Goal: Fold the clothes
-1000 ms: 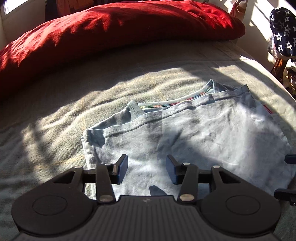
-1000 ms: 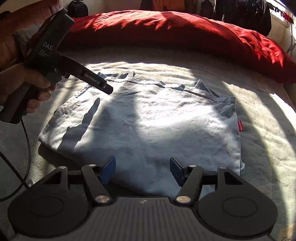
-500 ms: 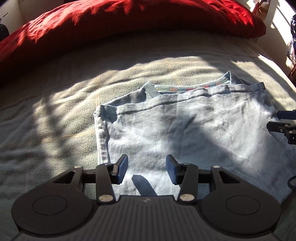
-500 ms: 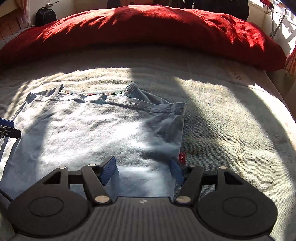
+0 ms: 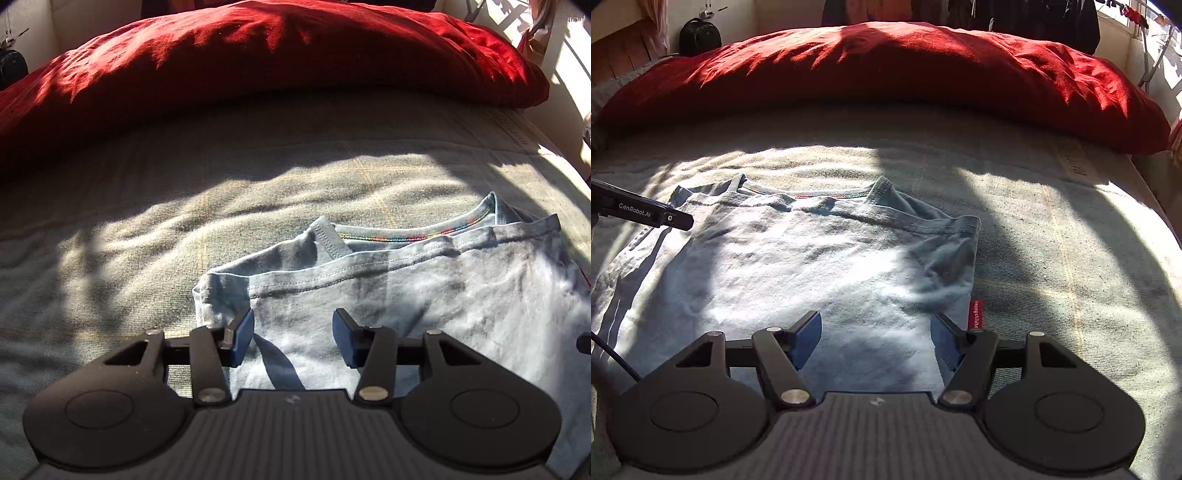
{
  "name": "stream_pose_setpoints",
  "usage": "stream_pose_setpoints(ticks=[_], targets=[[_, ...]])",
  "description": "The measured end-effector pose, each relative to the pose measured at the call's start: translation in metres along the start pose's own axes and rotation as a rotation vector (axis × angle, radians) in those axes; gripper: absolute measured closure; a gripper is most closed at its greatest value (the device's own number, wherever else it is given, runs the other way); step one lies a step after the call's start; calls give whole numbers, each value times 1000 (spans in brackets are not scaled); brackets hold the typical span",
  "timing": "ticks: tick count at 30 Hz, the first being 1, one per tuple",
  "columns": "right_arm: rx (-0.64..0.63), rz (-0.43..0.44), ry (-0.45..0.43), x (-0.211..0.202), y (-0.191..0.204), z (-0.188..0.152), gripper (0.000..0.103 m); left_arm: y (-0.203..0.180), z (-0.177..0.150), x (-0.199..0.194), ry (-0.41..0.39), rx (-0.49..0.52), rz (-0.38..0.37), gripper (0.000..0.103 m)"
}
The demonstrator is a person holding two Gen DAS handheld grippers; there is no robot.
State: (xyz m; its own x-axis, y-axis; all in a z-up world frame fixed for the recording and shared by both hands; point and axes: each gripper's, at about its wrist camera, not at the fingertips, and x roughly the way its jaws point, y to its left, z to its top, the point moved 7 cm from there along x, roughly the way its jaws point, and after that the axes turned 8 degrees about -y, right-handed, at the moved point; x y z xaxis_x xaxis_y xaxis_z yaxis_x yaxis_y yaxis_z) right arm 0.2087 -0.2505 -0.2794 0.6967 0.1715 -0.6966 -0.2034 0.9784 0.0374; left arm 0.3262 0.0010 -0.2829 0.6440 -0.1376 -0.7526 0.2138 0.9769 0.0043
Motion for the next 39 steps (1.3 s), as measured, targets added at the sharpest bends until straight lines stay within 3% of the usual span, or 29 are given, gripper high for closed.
stream_pose_setpoints(ticks=[2, 7, 13, 20, 26, 30, 34, 39], targets=[[-5, 2, 9, -8, 12, -3, 33, 9, -4, 13, 36, -9, -4, 51], [-16, 8, 12, -24, 51, 1, 33, 28, 5, -11, -14, -43, -52, 52], [-15, 48, 10, -28, 108, 11, 31, 73, -15, -46, 82, -110, -174, 53], [-34, 104, 41, -25, 173, 14, 31, 112, -73, -63, 242, -360, -371, 53], [-100, 139, 116, -29, 210, -2, 31, 113, -99, -62, 251, -479, -513, 53], [-121, 117, 152, -32, 218, -7, 31, 106, -87, -50, 218, -492, -605, 52], [-115, 101, 166, -32, 223, -4, 31, 91, -74, -25, 243, -475, -684, 50], [-138, 98, 152, -33, 232, 5, 31, 86, -69, -8, 286, -592, -787, 45]])
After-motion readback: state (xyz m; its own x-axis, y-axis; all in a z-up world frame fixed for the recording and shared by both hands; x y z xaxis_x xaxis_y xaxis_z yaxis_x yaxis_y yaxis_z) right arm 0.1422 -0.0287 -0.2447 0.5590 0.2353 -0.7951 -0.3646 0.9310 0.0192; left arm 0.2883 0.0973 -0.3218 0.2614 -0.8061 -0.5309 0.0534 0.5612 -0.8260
